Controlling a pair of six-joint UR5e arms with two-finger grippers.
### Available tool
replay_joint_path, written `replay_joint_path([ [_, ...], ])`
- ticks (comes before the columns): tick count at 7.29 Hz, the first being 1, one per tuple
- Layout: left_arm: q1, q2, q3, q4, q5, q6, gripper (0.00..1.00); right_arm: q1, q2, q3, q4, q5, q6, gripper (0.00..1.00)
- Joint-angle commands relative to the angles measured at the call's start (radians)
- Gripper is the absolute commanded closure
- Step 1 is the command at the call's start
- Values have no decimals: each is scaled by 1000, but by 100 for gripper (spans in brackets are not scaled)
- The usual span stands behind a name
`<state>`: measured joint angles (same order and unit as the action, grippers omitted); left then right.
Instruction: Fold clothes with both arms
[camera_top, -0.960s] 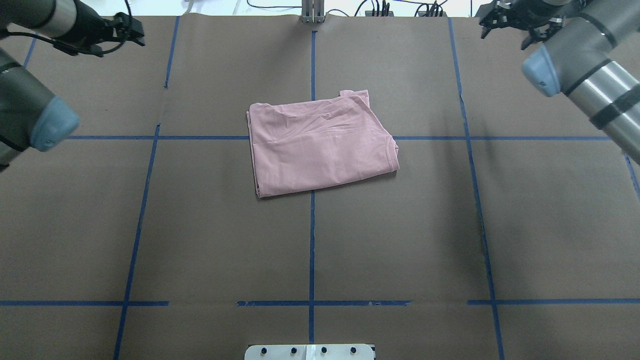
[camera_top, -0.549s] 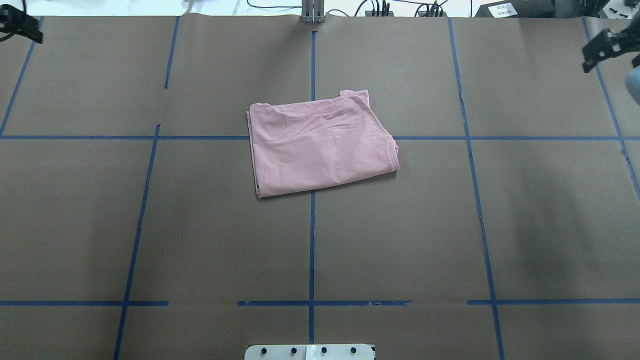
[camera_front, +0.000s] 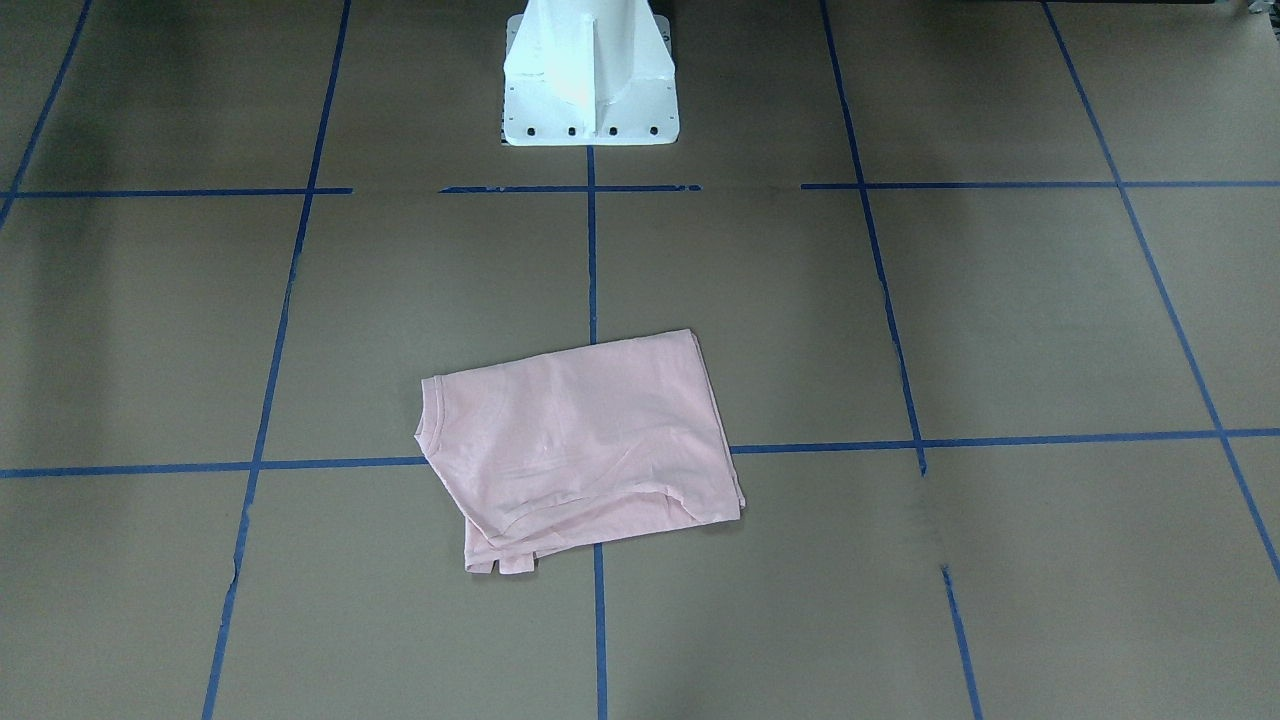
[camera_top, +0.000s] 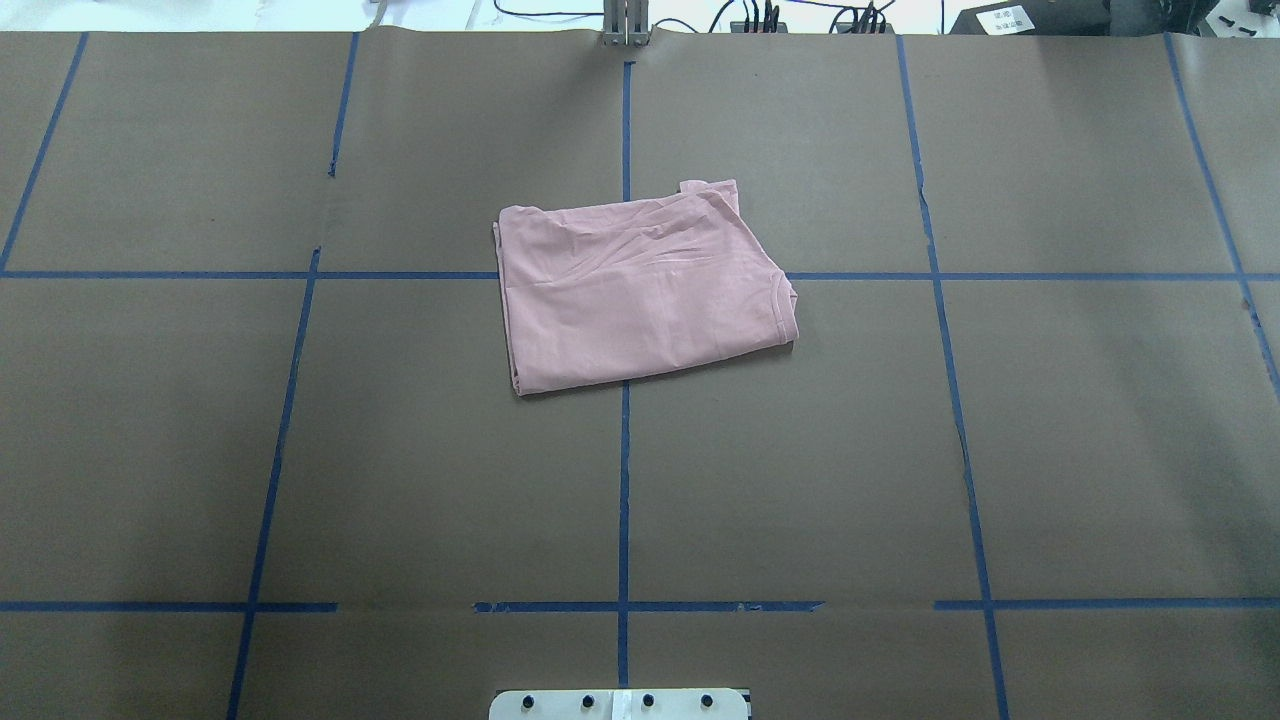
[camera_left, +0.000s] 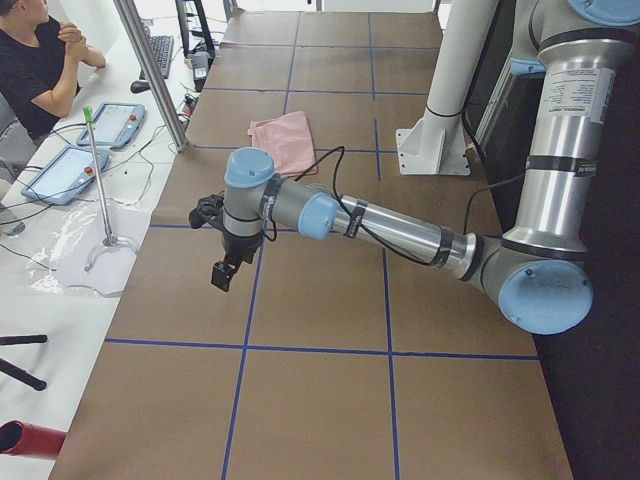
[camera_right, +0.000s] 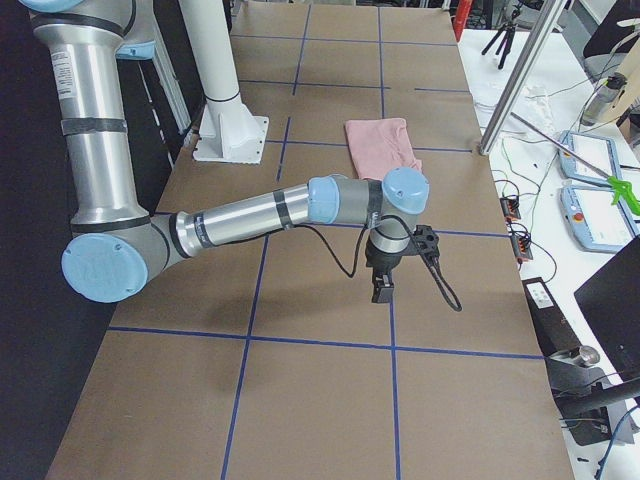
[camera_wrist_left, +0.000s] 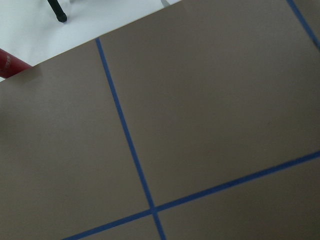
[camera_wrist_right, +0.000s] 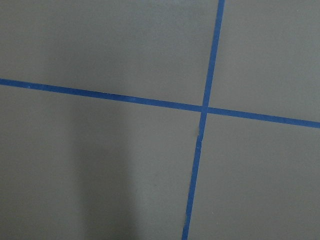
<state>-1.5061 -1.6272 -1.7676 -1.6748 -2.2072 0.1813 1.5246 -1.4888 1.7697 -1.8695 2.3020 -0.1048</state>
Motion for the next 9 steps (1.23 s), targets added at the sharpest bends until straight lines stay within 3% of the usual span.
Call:
replay_joint_path([
  [1, -16, 105, 37, -58, -1, 93, 0, 8, -31, -19, 30, 7, -10, 0],
  [3, -14, 115, 89, -91, 7, 103, 0, 8, -38, -62, 32, 8, -12, 0],
  [6, -14, 93, 83, 57, -2, 101, 0, 6, -44, -119, 56, 7, -12, 0],
  [9, -14, 87, 79, 60, -46, 93, 0, 6, -68, -217, 225, 8, -9, 0],
])
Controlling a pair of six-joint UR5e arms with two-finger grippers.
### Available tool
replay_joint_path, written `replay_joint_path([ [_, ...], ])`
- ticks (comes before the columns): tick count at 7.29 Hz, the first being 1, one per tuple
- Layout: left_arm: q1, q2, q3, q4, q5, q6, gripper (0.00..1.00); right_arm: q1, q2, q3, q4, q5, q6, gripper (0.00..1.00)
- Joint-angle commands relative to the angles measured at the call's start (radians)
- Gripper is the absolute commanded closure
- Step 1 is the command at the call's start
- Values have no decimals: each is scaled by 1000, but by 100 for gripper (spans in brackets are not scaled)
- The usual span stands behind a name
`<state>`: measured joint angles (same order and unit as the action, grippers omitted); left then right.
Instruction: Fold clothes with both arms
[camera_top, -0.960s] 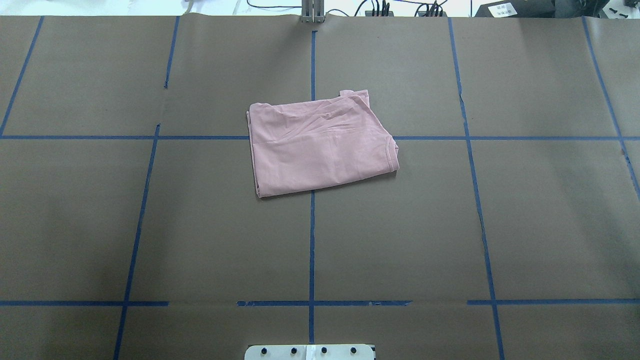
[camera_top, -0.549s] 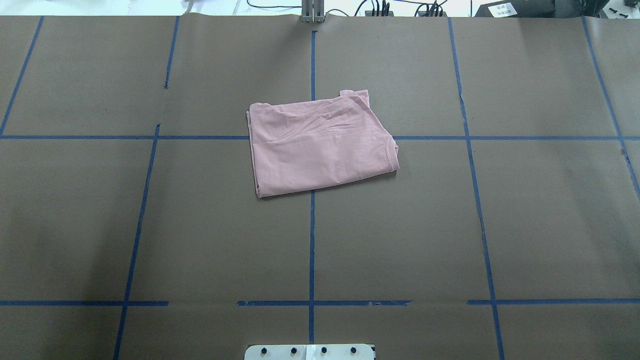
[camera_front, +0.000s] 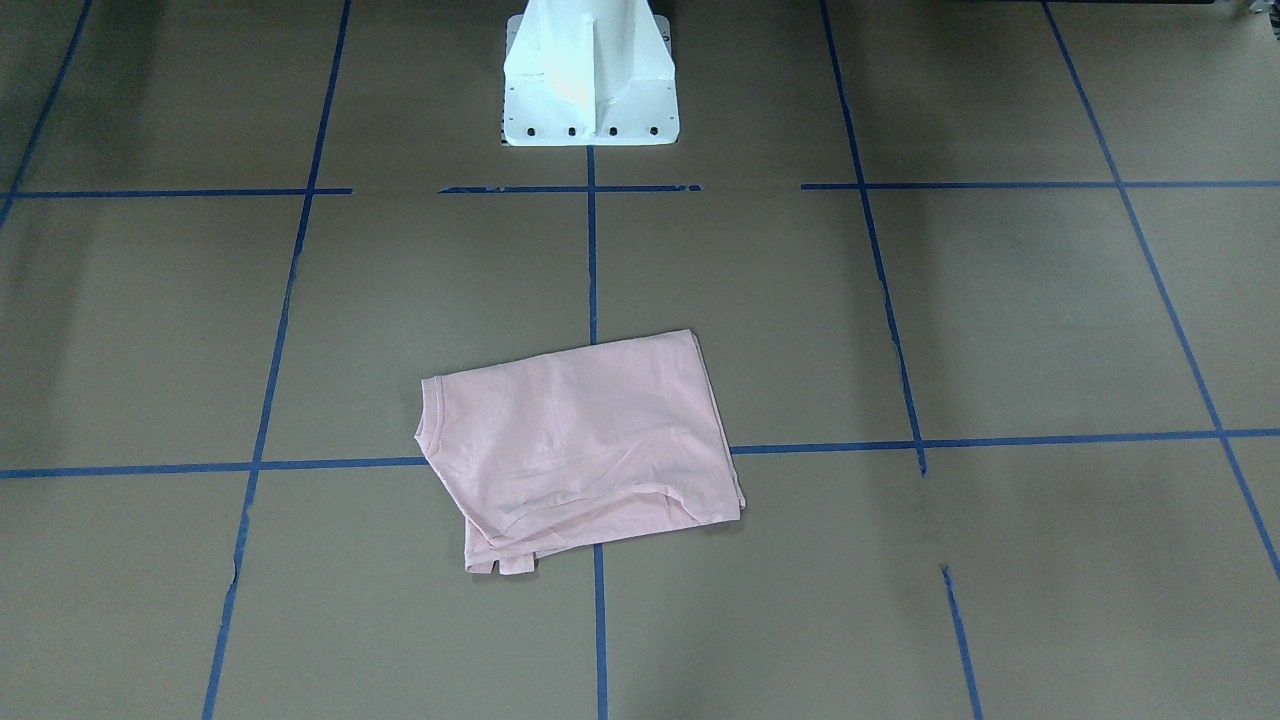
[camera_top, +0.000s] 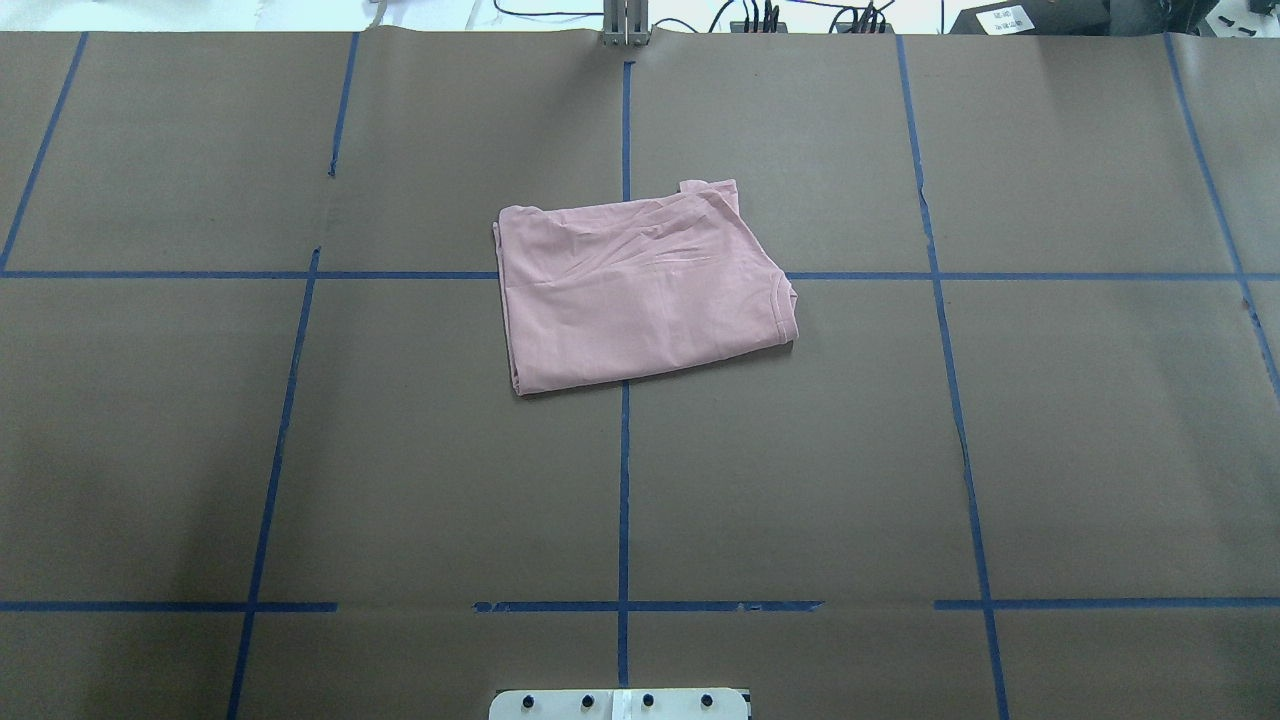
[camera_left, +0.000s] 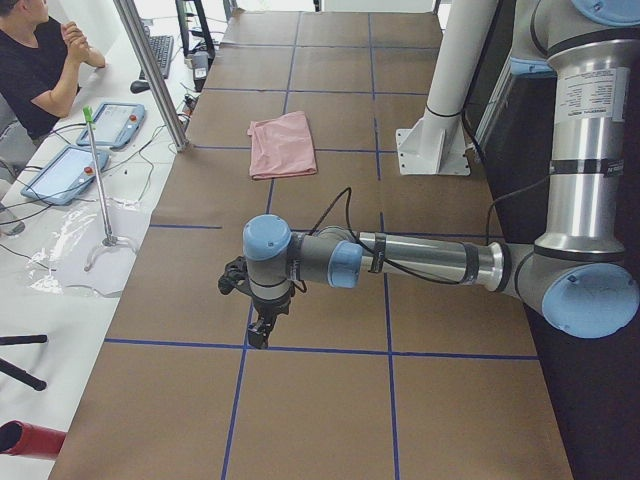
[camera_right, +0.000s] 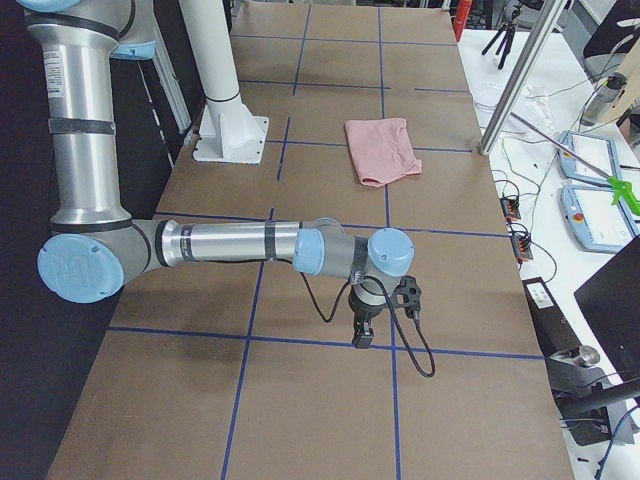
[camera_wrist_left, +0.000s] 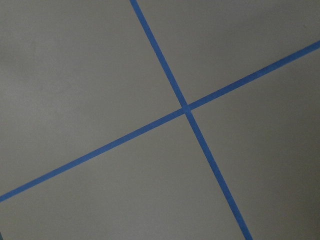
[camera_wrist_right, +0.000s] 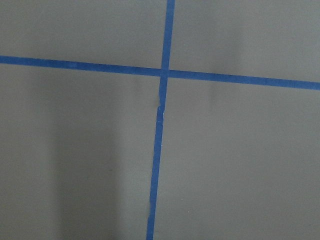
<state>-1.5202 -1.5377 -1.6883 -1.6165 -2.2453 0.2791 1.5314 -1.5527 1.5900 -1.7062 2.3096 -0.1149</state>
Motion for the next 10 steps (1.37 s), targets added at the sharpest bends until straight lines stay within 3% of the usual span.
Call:
replay_joint_path([
  [1, -2, -7, -1, 1, -10, -6, 0, 1, -4, -38, 62, 1, 3, 0],
  [6, -3, -9, -4, -2, -13, -8, 0, 13, -7, 73, 50, 10, 101, 0],
  [8, -3, -10, -4, 0, -14, -27, 0, 13, -12, 73, 57, 50, 152, 0],
  [10, -5, -10, -4, -2, -51, -276, 0, 13, -13, 71, 57, 50, 153, 0],
])
